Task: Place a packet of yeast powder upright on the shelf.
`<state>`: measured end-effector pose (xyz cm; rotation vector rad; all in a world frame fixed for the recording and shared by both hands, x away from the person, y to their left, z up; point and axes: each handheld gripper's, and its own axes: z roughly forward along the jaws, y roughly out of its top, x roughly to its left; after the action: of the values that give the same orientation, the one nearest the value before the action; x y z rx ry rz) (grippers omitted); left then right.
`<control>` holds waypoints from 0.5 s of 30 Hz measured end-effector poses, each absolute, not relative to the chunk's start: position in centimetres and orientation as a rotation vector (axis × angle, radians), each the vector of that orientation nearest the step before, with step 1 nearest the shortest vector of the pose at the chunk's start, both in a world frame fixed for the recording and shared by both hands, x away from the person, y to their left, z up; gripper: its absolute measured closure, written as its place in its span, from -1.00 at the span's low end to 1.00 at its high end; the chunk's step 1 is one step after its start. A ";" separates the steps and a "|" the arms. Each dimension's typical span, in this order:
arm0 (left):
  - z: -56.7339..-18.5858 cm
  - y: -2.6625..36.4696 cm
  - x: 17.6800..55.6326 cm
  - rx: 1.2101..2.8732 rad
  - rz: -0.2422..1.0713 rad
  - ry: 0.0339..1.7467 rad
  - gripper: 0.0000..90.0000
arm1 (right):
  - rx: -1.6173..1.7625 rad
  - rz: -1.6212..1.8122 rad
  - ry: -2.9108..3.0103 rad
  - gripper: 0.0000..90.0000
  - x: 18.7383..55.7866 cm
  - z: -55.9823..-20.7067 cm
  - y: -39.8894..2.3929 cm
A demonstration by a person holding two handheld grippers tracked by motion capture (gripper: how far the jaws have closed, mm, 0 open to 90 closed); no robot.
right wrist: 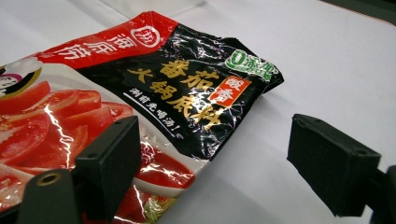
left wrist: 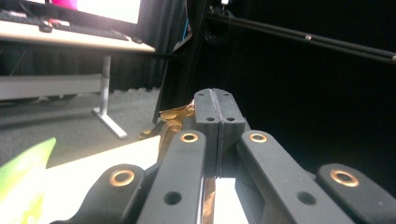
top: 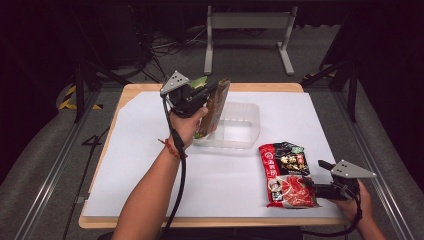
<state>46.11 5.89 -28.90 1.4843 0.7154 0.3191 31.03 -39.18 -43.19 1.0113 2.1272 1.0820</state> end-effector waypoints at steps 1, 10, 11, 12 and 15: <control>-29.1 5.6 46.2 1.489 0.316 0.721 1.00 | 1.012 1.084 2.127 -0.60 31.1 -43.2 -39.2; -29.6 5.2 47.3 1.498 0.337 0.758 1.00 | 1.010 1.084 2.130 -0.60 31.0 -43.2 -39.2; -29.6 5.1 47.5 1.493 0.329 0.762 1.00 | 1.009 1.084 2.130 -0.60 31.0 -43.2 -39.2; -29.6 5.1 47.6 1.495 0.345 0.765 1.00 | 1.008 1.084 2.130 -0.60 31.0 -43.2 -39.2; -29.8 4.9 48.0 1.506 0.353 0.784 1.00 | 1.009 1.086 2.129 -0.60 31.0 -43.2 -39.2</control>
<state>48.01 4.94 -29.80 1.5059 0.7844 0.3533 31.00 -39.21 -43.19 1.0087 2.1285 1.0859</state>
